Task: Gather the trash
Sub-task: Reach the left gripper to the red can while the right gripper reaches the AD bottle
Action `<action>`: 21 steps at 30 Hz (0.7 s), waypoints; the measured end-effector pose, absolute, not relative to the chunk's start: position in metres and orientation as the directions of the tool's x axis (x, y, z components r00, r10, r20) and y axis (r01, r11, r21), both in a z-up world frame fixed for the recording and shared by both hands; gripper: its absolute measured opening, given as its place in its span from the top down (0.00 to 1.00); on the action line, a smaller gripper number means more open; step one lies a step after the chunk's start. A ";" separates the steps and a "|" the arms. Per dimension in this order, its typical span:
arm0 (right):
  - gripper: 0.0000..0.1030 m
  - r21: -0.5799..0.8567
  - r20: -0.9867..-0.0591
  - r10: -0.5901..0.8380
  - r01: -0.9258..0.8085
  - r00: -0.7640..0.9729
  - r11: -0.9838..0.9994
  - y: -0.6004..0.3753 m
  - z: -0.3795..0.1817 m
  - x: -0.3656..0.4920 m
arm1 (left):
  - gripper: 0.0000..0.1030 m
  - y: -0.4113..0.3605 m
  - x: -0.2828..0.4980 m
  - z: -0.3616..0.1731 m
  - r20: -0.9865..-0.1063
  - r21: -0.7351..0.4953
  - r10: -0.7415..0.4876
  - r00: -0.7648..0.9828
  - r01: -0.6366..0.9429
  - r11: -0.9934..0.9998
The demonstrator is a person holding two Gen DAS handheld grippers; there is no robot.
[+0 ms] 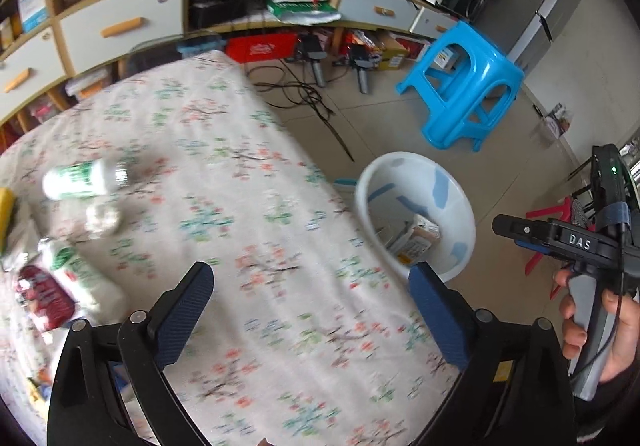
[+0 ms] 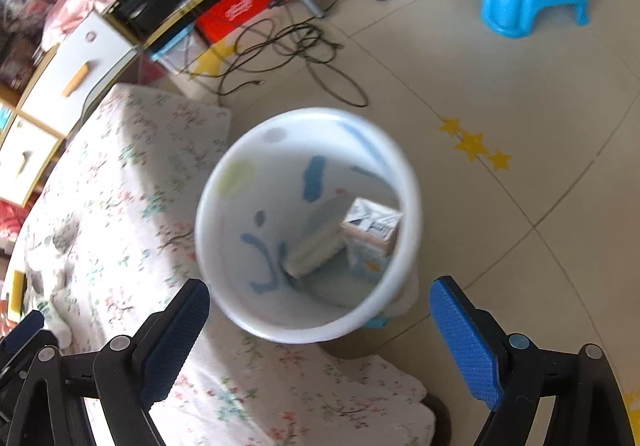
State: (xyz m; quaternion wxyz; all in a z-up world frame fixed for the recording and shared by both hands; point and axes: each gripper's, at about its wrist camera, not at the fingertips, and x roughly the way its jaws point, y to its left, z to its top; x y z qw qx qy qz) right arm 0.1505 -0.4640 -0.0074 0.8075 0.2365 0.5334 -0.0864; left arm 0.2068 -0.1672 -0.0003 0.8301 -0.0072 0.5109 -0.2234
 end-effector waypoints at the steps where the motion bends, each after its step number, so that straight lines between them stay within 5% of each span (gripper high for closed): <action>1: 0.10 0.289 -0.902 0.116 0.382 0.415 0.878 -0.458 -0.007 0.153 | 0.01 -0.157 0.205 0.002 -0.844 -0.234 -0.371 0.386 0.358 0.904; 21: 0.09 0.242 -0.917 0.171 0.163 0.360 0.956 -0.318 -0.014 0.195 | 0.00 0.052 0.196 -0.024 -0.889 -0.233 -0.227 0.398 0.034 0.972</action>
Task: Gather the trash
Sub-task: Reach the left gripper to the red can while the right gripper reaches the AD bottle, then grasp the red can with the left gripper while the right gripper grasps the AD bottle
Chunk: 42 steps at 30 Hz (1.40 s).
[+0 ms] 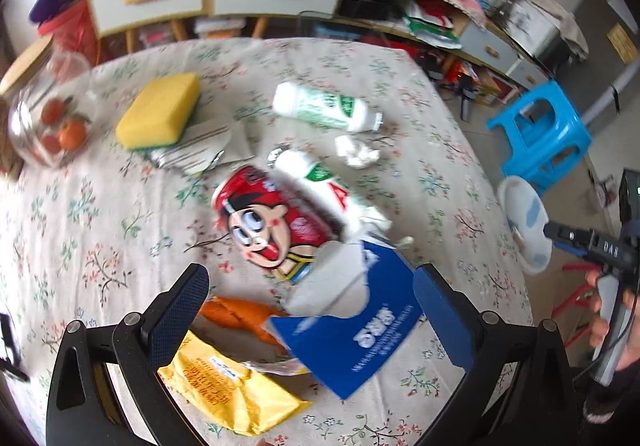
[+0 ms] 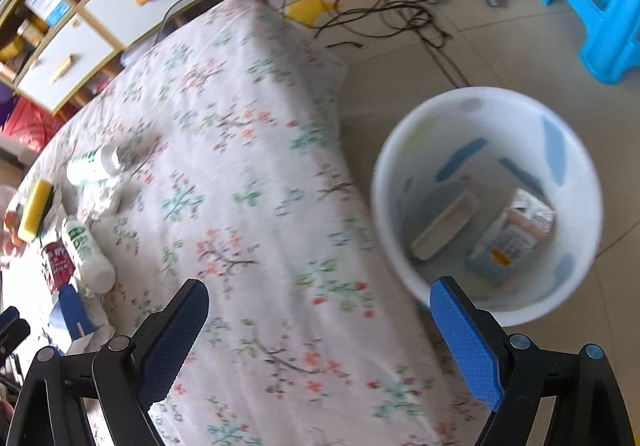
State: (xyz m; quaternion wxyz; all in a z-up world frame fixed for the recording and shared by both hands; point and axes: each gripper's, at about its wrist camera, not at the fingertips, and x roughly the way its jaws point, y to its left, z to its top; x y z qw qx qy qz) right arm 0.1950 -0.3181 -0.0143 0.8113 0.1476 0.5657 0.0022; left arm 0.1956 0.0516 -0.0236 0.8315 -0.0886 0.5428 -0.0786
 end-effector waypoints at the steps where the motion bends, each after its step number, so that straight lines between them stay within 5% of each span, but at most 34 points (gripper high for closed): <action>1: 0.09 0.239 -0.919 0.171 0.157 0.356 0.958 -0.313 -0.015 0.196 | 0.00 0.056 0.197 -0.027 -0.893 -0.235 -0.223 0.391 0.016 0.972; 7: 0.09 0.217 -0.928 0.167 0.119 0.333 0.969 -0.281 -0.022 0.208 | 0.02 0.076 0.213 -0.046 -0.907 -0.270 -0.222 0.358 -0.090 0.959; 17: 0.09 0.225 -0.934 0.192 0.075 0.302 0.972 -0.233 -0.032 0.226 | 0.27 0.070 0.239 -0.083 -0.895 -0.392 -0.330 0.300 -0.177 0.903; 37: 0.10 0.325 -0.914 0.322 -0.030 0.245 0.945 -0.135 -0.056 0.267 | 0.28 0.144 0.219 -0.042 -0.849 -0.390 -0.265 0.456 -0.204 0.898; 42: 0.20 0.349 -0.907 0.356 -0.074 0.227 0.934 -0.105 -0.065 0.274 | 0.28 0.163 0.199 -0.038 -0.855 -0.358 -0.238 0.461 -0.192 0.914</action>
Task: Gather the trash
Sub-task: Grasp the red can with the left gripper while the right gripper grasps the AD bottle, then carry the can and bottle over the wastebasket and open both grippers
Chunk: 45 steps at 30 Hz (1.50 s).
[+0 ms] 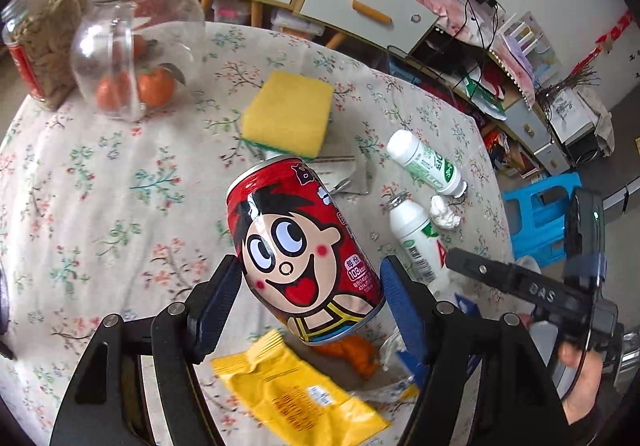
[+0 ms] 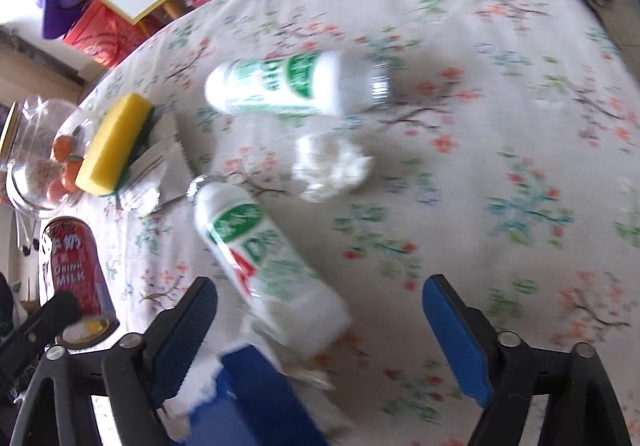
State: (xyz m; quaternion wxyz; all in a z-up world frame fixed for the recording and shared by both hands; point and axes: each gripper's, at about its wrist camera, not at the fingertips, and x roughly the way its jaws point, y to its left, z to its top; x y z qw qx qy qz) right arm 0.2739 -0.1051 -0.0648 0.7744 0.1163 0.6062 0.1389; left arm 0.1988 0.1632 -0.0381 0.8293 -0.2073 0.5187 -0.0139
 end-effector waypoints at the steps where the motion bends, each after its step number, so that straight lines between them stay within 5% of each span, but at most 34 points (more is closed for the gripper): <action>1: 0.22 0.347 -0.907 0.357 -0.081 0.222 0.934 -0.100 -0.067 0.275 | 0.28 0.166 0.196 -0.038 -0.856 -0.353 -0.235 0.461 -0.190 0.916; 18: 0.58 0.214 -0.927 0.261 -0.191 0.269 0.958 -0.060 -0.078 0.276 | 0.28 0.194 0.164 -0.042 -0.862 -0.334 -0.213 0.461 -0.200 0.921; 45: 0.59 0.334 -0.838 0.314 -0.035 0.446 0.942 -0.191 0.000 0.240 | 0.28 0.103 0.161 -0.002 -0.814 -0.336 -0.284 0.507 -0.011 0.942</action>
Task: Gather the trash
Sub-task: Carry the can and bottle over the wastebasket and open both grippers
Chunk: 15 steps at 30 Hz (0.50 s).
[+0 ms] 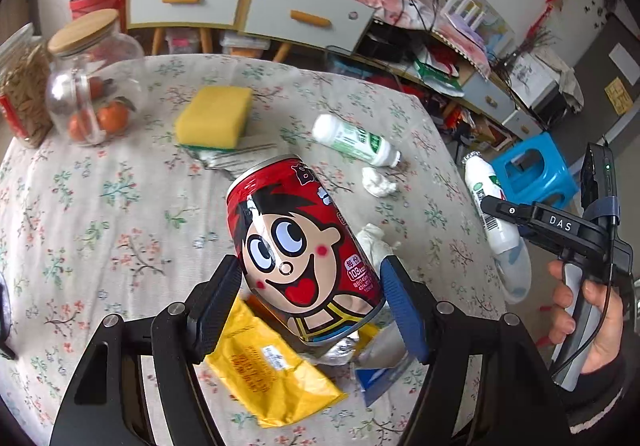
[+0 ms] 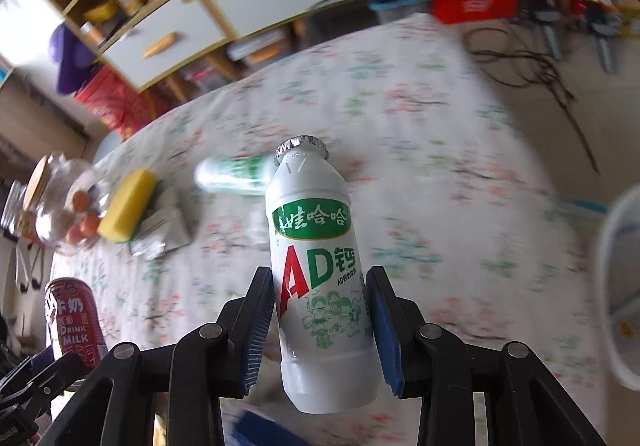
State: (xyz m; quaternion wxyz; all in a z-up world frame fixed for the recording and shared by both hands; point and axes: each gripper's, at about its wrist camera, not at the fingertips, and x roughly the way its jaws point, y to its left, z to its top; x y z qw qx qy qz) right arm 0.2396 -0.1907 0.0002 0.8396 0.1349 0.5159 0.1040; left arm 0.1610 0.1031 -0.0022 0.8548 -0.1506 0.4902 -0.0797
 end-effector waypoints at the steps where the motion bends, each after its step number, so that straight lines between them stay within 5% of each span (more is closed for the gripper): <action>1: 0.59 0.336 -0.840 0.307 -0.016 0.448 0.942 -0.203 0.001 0.238 | 0.28 0.096 0.162 -0.002 -0.815 -0.335 -0.289 0.502 0.000 0.942; 15: 0.62 0.306 -0.870 0.177 0.223 0.460 0.926 -0.368 -0.006 0.207 | 0.28 -0.017 0.179 -0.006 -0.829 -0.309 -0.347 0.437 0.158 0.938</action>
